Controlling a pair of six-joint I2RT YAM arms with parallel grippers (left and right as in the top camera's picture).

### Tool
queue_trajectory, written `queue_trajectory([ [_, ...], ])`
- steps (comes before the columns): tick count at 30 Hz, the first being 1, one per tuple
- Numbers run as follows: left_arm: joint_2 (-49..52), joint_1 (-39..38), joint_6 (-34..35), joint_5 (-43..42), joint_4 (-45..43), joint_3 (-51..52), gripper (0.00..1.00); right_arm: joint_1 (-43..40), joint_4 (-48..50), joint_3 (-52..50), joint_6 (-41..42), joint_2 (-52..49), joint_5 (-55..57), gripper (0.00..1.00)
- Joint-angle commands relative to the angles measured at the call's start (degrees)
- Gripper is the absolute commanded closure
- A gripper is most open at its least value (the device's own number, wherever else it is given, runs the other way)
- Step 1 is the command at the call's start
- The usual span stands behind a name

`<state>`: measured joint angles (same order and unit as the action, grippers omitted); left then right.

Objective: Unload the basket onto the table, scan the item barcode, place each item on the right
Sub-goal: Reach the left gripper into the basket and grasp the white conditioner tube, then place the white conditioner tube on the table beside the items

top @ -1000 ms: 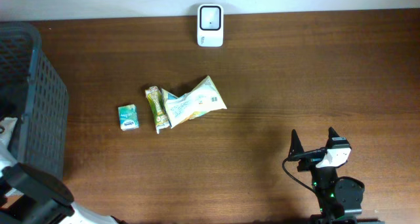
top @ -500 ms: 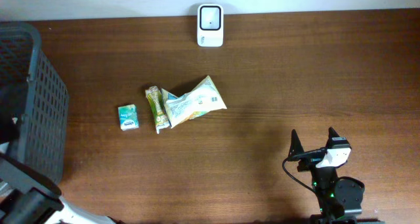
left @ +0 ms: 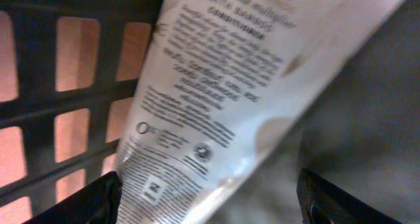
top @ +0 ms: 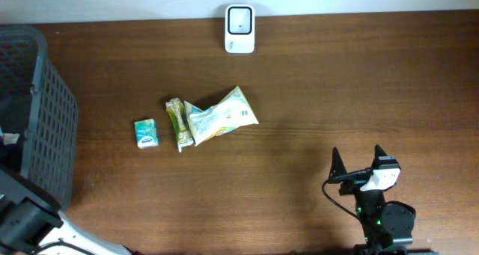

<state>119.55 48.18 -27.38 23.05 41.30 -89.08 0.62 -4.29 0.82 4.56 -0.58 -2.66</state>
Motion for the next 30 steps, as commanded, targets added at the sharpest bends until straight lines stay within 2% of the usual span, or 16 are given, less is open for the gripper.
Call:
queue_trajectory([
  [1, 1.64, -0.02, -0.61, 5.51, -1.75, 0.55, 0.16, 0.15, 0.00, -0.50, 0.15, 0.37, -0.33, 0.01],
  [6, 2.84, 1.55, -0.61, 4.61, -3.56, 0.57, 0.16, 0.15, 0.00, -0.50, 0.15, 0.37, -0.33, 0.01],
  [7, 3.74, 2.16, -0.61, 2.60, -3.28, 0.57, 0.20, 0.15, 0.00, -0.50, 0.15, 0.37, -0.33, 0.01],
  [10, 5.16, 2.12, -0.57, -0.42, -2.89, 0.57, 0.49, 0.15, 0.00, -0.50, 0.15, 0.37, -0.35, 0.01],
  [11, 5.16, 1.97, -0.57, -1.51, -2.93, 0.57, 0.63, 0.15, 0.00, -0.50, 0.15, 0.37, -0.33, 0.01],
  [12, 5.16, 1.88, -0.59, -1.90, -3.02, 0.55, 0.70, 0.15, 0.00, -0.50, 0.15, 0.37, -0.33, 0.01],
  [13, 5.16, 1.68, -0.59, -1.90, -3.13, 0.55, 0.82, 0.15, 0.00, -0.50, 0.15, 0.37, -0.33, 0.01],
  [14, 5.16, 1.31, -0.57, -1.90, -3.10, 0.55, 0.90, 0.15, 0.00, -0.50, 0.15, 0.39, -0.33, 0.01],
  [19, 3.67, -2.29, -0.48, -3.17, -2.93, 0.48, 0.99, 0.15, 0.00, -0.50, 0.15, 0.37, -0.33, 0.01],
  [21, 1.03, -5.22, -0.33, -5.55, -2.91, -0.79, 1.00, 0.15, 0.00, -0.50, 0.15, 0.37, -0.33, 0.01],
  [24, -4.48, -9.44, 3.96, -7.30, -2.93, -4.87, 1.00, 0.15, 0.00, -0.50, 0.15, 0.39, -0.33, 0.01],
  [30, -17.55, -17.29, 5.57, -7.87, -4.63, -14.08, 1.00, 0.15, 0.00, -0.50, 0.15, 0.37, -0.33, 0.01],
])
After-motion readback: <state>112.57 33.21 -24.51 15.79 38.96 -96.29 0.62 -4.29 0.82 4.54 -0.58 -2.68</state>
